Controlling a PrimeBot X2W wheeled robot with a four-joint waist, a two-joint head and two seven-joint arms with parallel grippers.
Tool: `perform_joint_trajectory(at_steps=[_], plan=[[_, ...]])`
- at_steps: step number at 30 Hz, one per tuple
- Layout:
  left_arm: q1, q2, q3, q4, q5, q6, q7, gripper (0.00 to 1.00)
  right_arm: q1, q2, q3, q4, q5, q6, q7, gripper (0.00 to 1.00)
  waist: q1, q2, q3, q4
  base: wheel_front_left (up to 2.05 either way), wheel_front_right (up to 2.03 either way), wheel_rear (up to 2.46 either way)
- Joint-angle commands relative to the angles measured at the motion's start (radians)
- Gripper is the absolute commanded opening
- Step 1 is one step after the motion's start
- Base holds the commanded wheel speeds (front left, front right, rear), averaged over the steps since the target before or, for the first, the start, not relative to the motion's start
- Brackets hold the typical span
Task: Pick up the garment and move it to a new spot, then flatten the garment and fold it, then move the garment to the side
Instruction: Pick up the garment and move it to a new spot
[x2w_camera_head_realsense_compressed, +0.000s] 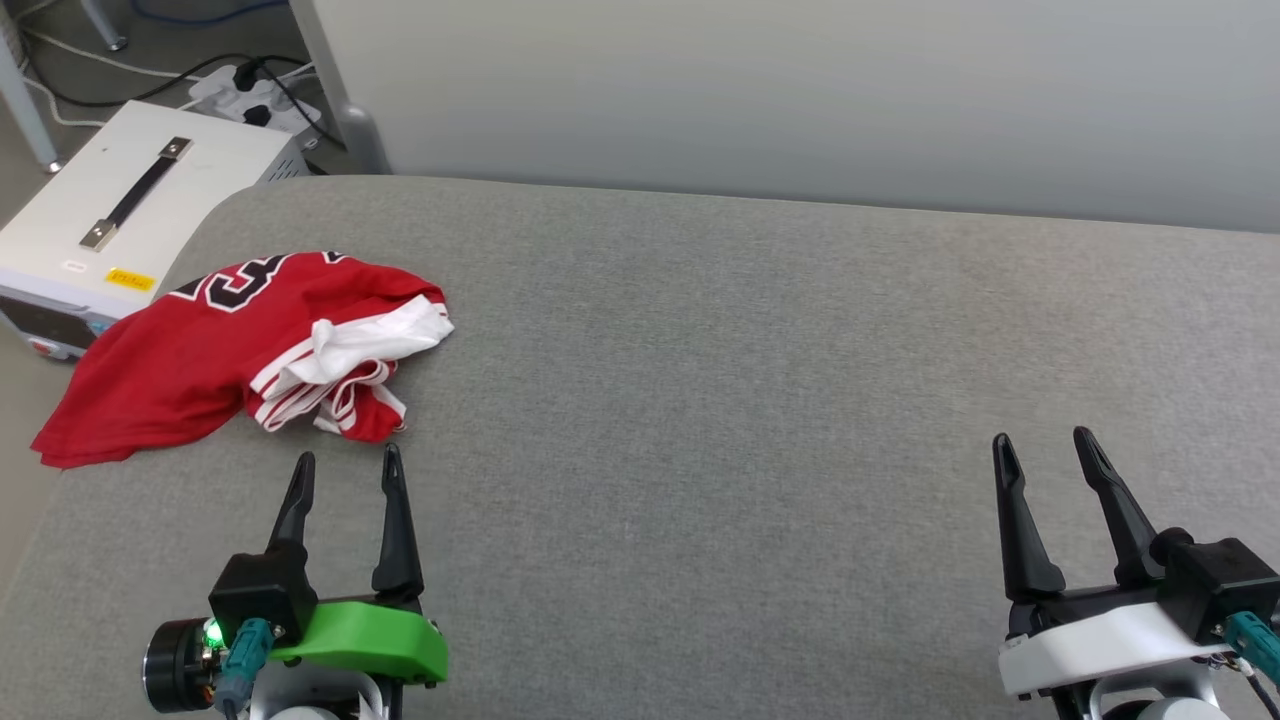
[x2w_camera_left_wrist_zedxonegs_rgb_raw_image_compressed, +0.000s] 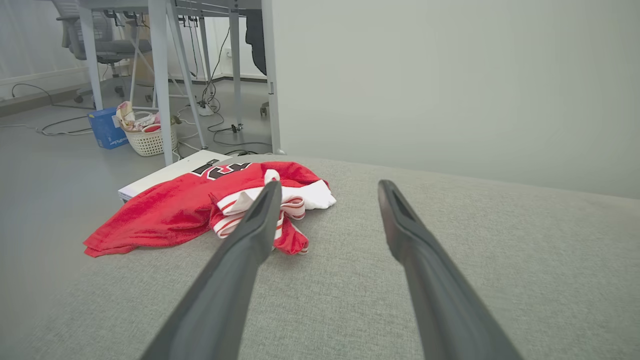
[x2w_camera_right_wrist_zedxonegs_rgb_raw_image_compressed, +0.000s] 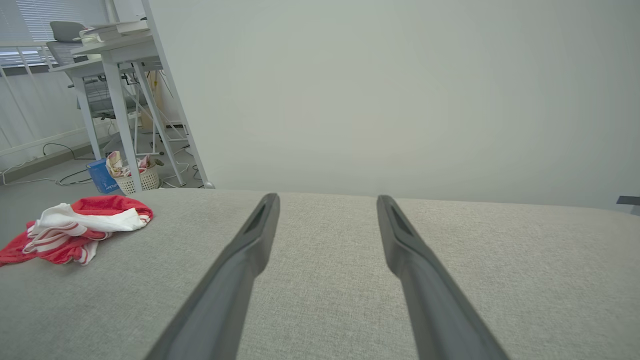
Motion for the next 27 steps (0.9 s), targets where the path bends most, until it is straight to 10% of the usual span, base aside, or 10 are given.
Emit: perform_joint_trajectory(at_steps=[1,27], plan=[[-0.007,-0.004,0.004,0.003,-0.019,0.005,-0.011,1.0,0.008,0.001,0.002,-0.01,0.006,-0.001,-0.012,1.0,0.0,0.0,0.016,0.043,0.0,0.0,0.0],[-0.021,-0.004,0.079,0.013,-0.117,0.02,-0.041,1.0,-0.01,0.001,0.043,-0.038,-0.032,-0.001,-0.041,1.0,0.0,0.0,0.069,0.354,0.0,0.0,0.0]])
